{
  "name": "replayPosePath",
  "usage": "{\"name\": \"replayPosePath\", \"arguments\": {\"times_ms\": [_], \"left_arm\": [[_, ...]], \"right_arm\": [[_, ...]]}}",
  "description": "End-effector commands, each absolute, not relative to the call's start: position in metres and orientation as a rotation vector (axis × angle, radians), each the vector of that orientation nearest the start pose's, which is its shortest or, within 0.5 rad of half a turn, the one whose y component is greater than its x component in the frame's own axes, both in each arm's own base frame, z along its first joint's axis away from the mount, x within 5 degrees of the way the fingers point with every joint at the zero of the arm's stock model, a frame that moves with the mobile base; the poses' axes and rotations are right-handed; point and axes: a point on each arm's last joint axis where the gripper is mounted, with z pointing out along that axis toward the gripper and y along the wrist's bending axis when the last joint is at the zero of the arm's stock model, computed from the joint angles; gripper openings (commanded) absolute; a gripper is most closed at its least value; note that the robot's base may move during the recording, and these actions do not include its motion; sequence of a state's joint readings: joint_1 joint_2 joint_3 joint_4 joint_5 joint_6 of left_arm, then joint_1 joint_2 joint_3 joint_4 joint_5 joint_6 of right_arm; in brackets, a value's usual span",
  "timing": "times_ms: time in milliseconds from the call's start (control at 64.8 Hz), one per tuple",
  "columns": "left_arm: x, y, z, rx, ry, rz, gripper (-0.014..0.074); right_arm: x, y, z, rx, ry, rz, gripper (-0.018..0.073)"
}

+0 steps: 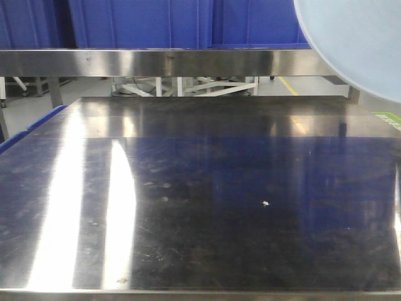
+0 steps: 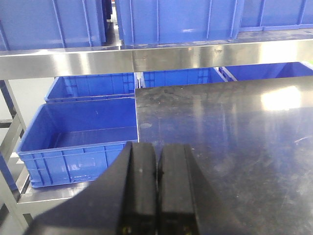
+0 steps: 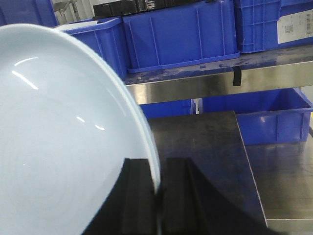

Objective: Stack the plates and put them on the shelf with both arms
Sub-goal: 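Drive the base away from the table toward the blue-bin shelf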

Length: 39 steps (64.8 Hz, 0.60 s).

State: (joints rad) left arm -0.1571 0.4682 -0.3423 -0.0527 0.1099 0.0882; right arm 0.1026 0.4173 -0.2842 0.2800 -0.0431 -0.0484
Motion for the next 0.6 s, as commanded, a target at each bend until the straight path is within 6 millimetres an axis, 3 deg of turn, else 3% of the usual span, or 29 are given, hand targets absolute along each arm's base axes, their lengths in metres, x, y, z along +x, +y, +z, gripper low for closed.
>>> {"name": "replayPosePath", "arguments": {"times_ms": [0, 586], "left_arm": [[0.1062, -0.0167, 0.3007, 0.149, 1.606, -0.098, 0.0082], [0.1062, -0.0167, 0.3007, 0.149, 1.606, -0.098, 0.0082]], "right_arm": [[0.0987, 0.0064, 0.3017, 0.126, 1.447, 0.242, 0.0048], [0.0987, 0.0064, 0.3017, 0.126, 1.447, 0.242, 0.0048]]}}
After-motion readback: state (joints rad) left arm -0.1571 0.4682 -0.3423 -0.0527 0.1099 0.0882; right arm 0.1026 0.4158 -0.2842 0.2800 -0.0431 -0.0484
